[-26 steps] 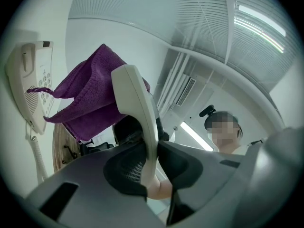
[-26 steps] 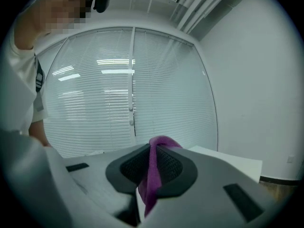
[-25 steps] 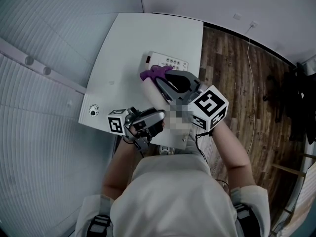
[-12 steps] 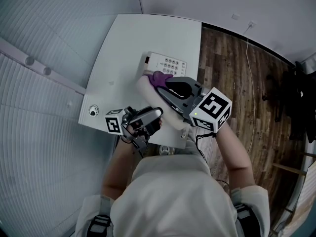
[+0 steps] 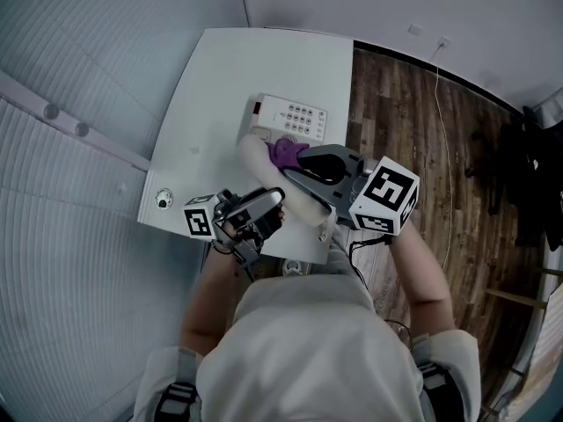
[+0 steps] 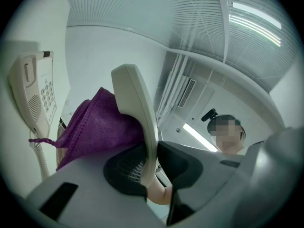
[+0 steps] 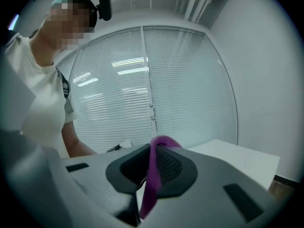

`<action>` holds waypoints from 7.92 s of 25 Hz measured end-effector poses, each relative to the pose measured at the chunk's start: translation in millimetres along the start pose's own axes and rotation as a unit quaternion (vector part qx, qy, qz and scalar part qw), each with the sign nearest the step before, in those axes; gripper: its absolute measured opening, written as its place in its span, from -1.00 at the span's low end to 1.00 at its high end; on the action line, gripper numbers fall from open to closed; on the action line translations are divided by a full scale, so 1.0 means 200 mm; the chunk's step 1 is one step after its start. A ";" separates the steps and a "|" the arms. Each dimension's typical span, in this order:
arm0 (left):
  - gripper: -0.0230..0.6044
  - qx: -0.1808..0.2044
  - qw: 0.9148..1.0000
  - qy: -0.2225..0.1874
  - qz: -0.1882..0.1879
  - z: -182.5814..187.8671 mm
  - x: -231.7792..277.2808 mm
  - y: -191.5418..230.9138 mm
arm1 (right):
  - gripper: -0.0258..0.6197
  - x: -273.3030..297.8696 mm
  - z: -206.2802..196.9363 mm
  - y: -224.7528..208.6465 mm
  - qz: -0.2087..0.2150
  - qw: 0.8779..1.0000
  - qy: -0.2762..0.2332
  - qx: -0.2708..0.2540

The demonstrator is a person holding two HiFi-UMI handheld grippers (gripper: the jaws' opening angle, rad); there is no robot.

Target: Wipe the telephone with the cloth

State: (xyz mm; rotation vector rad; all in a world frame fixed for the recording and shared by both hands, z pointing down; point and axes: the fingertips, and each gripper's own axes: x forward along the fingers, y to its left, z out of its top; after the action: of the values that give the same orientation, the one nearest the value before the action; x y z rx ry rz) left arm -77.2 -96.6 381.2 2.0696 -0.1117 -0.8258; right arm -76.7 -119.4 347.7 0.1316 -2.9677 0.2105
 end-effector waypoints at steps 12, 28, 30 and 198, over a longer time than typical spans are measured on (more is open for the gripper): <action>-0.62 0.006 1.000 -0.016 0.022 0.03 -0.03 0.06 | -0.79 -0.10 -0.05 0.03 0.008 1.000 -0.001 0.021; -0.62 0.019 0.998 -0.032 0.042 0.08 -0.05 0.08 | -0.79 -0.25 -0.12 0.05 -0.018 0.999 -0.005 0.048; -0.62 0.021 0.998 -0.035 0.040 0.09 -0.06 0.08 | -0.79 -0.27 -0.14 0.05 -0.027 0.998 -0.006 0.053; -0.86 0.138 0.842 0.040 0.520 -0.27 -0.57 0.28 | -0.79 -0.47 -0.49 0.15 -0.355 0.924 -0.060 0.132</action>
State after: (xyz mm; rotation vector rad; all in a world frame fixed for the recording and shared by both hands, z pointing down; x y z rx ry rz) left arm -121.3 -50.1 504.3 1.8773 -1.2456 -0.0299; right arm 27.1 -67.3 424.2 1.2551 -2.7579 0.5063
